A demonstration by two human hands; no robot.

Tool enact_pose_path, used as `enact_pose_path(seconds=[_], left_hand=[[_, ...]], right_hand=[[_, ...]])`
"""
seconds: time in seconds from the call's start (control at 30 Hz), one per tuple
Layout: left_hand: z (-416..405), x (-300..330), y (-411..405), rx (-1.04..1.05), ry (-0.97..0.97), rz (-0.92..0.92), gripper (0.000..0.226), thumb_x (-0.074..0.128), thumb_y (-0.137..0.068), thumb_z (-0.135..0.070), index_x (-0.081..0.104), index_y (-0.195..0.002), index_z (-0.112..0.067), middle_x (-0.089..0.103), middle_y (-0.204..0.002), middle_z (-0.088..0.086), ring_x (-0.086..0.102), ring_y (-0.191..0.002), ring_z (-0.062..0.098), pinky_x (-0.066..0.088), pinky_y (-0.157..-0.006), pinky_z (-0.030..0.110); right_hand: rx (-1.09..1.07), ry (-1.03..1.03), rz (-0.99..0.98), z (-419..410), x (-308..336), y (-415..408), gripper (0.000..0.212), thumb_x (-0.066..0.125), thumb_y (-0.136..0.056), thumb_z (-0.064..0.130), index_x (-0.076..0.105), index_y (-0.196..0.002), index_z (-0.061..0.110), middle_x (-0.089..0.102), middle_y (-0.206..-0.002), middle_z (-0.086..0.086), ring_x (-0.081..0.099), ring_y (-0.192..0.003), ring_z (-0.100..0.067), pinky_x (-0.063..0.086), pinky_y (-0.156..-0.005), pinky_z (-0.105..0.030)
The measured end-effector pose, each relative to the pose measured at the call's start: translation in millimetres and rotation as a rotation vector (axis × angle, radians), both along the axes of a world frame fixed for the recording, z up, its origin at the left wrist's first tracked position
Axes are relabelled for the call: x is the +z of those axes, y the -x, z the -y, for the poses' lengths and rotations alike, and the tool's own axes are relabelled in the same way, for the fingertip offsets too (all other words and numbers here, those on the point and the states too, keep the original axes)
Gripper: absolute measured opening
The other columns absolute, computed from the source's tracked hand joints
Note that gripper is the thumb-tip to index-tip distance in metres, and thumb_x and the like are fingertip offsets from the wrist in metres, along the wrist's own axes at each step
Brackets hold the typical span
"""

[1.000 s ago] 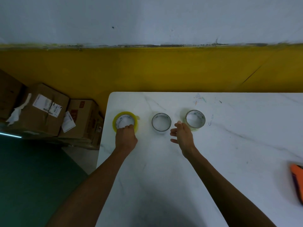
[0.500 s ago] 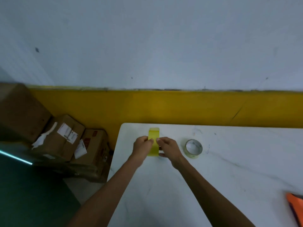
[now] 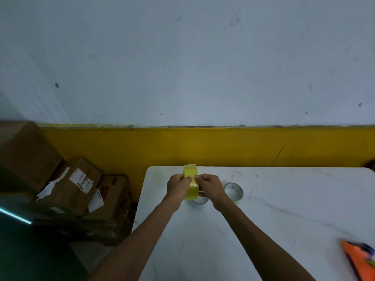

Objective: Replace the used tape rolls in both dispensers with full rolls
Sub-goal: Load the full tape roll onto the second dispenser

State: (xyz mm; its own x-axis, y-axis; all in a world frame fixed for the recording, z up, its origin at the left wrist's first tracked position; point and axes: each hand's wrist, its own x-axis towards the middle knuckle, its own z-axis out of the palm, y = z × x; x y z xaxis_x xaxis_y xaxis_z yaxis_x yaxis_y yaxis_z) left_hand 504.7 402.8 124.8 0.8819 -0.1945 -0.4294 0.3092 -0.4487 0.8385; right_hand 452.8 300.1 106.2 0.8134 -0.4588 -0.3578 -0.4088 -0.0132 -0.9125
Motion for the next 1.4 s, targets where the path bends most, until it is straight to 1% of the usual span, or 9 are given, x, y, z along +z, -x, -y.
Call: enact_pose_path(seconds=[0.17, 0.37, 0.6, 0.73, 0.9, 1.0, 1.17, 1.23, 1.4], left_hand=[[12, 4, 19, -0.037, 0.025, -0.01, 0.007, 0.057, -0.094, -0.02, 0.059, -0.093, -0.013, 0.059, -0.1, 0.01, 0.055, -0.096, 0.029, 0.052, -0.094, 0.045], [52, 10, 65, -0.111, 0.08, -0.067, 0.009, 0.058, -0.088, -0.019, 0.064, -0.082, -0.016, 0.067, -0.102, 0.016, 0.063, -0.1, 0.036, 0.055, -0.092, 0.051], [142, 10, 147, -0.218, 0.128, -0.134, 0.015, 0.059, -0.087, -0.02, 0.065, -0.098, -0.011, 0.067, -0.109, 0.018, 0.064, -0.102, 0.036, 0.057, -0.091, 0.053], [192, 15, 205, -0.231, 0.137, -0.146, 0.008, 0.059, -0.09, -0.015, 0.061, -0.083, -0.014, 0.065, -0.104, 0.017, 0.065, -0.101, 0.037, 0.058, -0.089, 0.051], [256, 18, 276, -0.332, 0.16, -0.15, 0.014, 0.059, -0.087, -0.016, 0.065, -0.098, -0.008, 0.067, -0.11, 0.019, 0.065, -0.101, 0.038, 0.058, -0.088, 0.05], [290, 24, 322, -0.378, 0.171, -0.162, 0.005, 0.058, -0.09, -0.012, 0.063, -0.089, -0.011, 0.066, -0.109, 0.019, 0.065, -0.102, 0.038, 0.059, -0.087, 0.048], [338, 22, 382, -0.482, 0.187, -0.203, 0.01, 0.061, -0.085, -0.014, 0.064, -0.076, -0.013, 0.07, -0.106, 0.024, 0.068, -0.1, 0.039, 0.058, -0.088, 0.053], [356, 17, 400, -0.526, 0.178, -0.205, 0.009, 0.062, -0.076, -0.02, 0.065, -0.074, -0.012, 0.07, -0.105, 0.025, 0.067, -0.101, 0.041, 0.057, -0.088, 0.055], [401, 8, 435, -0.608, 0.166, -0.24, 0.011, 0.06, -0.08, -0.015, 0.067, -0.078, -0.008, 0.07, -0.104, 0.025, 0.068, -0.099, 0.04, 0.058, -0.086, 0.055]], right_hand=[[-0.032, 0.009, 0.01, 11, -2, 23, 0.031, 0.053, -0.097, 0.029, 0.068, -0.107, 0.003, 0.066, -0.095, -0.011, 0.064, -0.088, -0.025, 0.059, -0.073, -0.035], [-0.129, -0.022, 0.02, 54, 3, 78, 0.031, 0.054, -0.096, 0.027, 0.069, -0.102, 0.001, 0.069, -0.102, -0.022, 0.067, -0.096, -0.033, 0.06, -0.081, -0.041], [-0.224, -0.022, 0.028, 139, 11, 176, 0.03, 0.053, -0.096, 0.025, 0.069, -0.094, 0.0, 0.067, -0.092, -0.015, 0.068, -0.099, -0.036, 0.059, -0.079, -0.041], [-0.258, -0.037, 0.036, 188, 12, 238, 0.028, 0.055, -0.095, 0.026, 0.07, -0.09, 0.003, 0.069, -0.093, -0.018, 0.069, -0.097, -0.035, 0.061, -0.077, -0.039], [-0.328, -0.043, 0.056, 246, 17, 320, 0.025, 0.056, -0.094, 0.025, 0.069, -0.083, 0.007, 0.068, -0.087, -0.011, 0.071, -0.089, -0.029, 0.061, -0.08, -0.041], [-0.384, -0.045, 0.043, 278, 18, 367, 0.024, 0.058, -0.092, 0.026, 0.068, -0.077, 0.011, 0.069, -0.089, -0.015, 0.071, -0.095, -0.033, 0.061, -0.08, -0.041], [-0.497, -0.065, 0.035, 316, 20, 438, 0.028, 0.059, -0.094, 0.022, 0.067, -0.085, -0.002, 0.063, -0.077, -0.02, 0.064, -0.075, -0.025, 0.06, -0.08, -0.046], [-0.535, -0.076, 0.025, 329, 18, 459, 0.033, 0.057, -0.095, 0.023, 0.065, -0.093, -0.009, 0.064, -0.091, -0.032, 0.065, -0.08, -0.025, 0.058, -0.085, -0.047], [-0.636, -0.09, -0.008, 359, 17, 501, 0.021, 0.056, -0.095, 0.023, 0.066, -0.091, 0.005, 0.069, -0.09, -0.012, 0.068, -0.089, -0.028, 0.058, -0.09, -0.046]])
